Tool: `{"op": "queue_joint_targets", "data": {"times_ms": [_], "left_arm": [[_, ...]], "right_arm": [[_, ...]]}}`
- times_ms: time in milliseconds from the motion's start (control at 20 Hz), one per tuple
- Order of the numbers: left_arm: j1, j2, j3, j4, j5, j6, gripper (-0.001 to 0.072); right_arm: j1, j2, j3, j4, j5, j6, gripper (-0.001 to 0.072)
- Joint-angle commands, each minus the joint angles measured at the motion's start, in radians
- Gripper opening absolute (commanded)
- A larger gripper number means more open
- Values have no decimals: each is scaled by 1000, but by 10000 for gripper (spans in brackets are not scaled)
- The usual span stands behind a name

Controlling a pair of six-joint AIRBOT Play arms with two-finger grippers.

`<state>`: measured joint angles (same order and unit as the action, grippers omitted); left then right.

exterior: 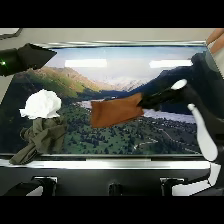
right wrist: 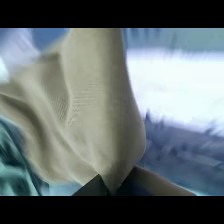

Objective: Fold the shirts.

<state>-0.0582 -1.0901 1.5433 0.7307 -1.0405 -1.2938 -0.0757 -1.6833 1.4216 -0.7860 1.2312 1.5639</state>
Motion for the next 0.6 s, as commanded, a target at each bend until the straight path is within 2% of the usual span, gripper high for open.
{"op": "queue_joint_targets", "data": {"times_ms": [0, 350, 550], "left_arm": [[1, 0, 0, 0, 0, 0, 25], [1, 0, 0, 0, 0, 0, 25], [1, 0, 0, 0, 0, 0, 25]], "right_arm": [[-212, 65, 111, -58, 38, 50, 36], [-745, 195, 112, -321, 251, 140, 36], [-879, 201, 13, -560, 350, 188, 36]]}}
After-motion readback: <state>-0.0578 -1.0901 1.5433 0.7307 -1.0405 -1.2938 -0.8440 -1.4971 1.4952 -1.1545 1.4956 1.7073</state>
